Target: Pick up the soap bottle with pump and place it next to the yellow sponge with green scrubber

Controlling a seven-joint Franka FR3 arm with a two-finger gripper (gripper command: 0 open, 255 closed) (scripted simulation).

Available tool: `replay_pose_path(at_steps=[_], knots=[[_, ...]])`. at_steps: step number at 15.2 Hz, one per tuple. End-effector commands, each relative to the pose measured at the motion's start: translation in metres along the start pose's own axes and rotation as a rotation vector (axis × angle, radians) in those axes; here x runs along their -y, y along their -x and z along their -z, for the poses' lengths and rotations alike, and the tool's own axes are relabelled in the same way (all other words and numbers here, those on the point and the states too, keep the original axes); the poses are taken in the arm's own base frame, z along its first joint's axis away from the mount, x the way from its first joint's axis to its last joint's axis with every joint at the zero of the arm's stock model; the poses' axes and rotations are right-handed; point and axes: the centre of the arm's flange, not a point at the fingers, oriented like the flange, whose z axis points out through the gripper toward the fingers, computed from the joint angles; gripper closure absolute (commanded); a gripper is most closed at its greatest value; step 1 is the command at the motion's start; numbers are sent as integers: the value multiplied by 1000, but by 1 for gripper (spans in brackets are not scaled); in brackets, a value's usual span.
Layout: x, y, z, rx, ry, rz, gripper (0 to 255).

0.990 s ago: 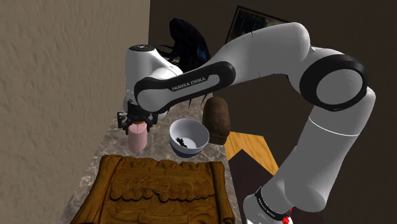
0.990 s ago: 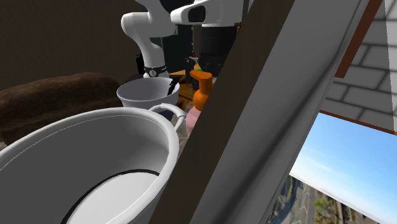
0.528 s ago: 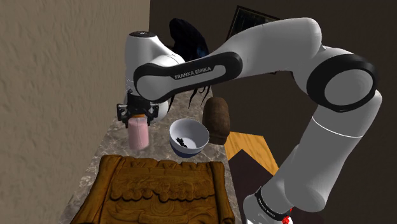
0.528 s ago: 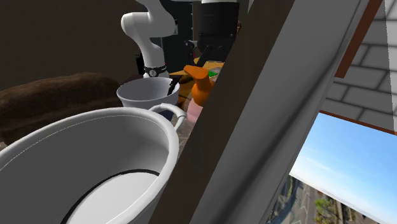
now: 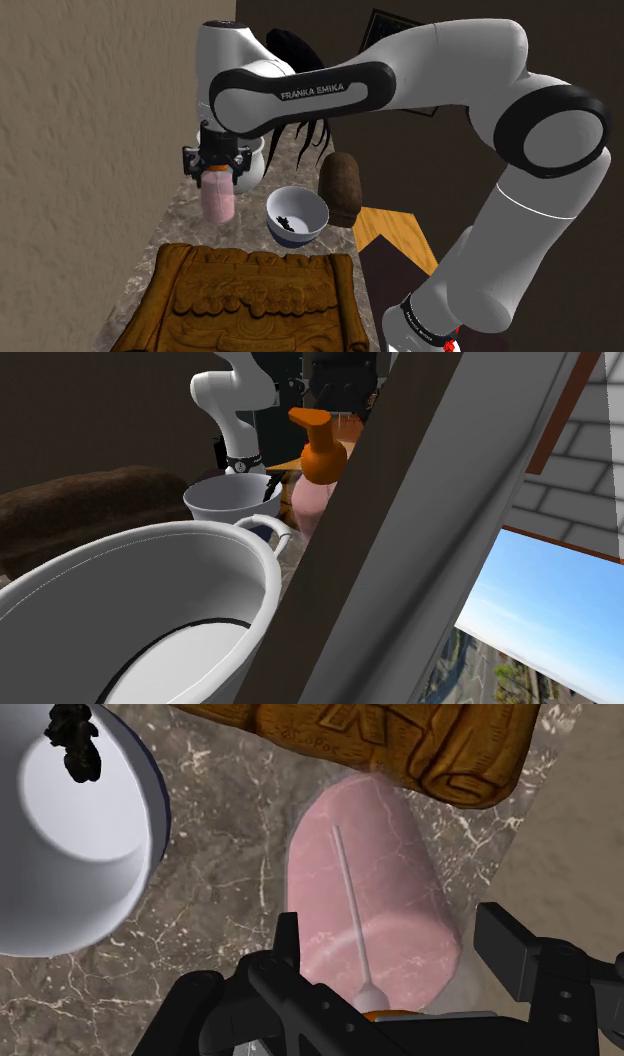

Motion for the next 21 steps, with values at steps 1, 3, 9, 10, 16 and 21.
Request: replay_pose_path(at_steps=[1, 3, 9, 10, 16, 21], knots=[[1, 1, 10, 0, 0, 0, 255], [1, 1, 20, 0, 0, 0, 255], [2, 1, 52, 0, 0, 0, 255], [2, 1, 57, 0, 0, 0, 255], [3, 1, 89, 0, 0, 0, 255], [3, 1, 115, 0, 0, 0, 255]])
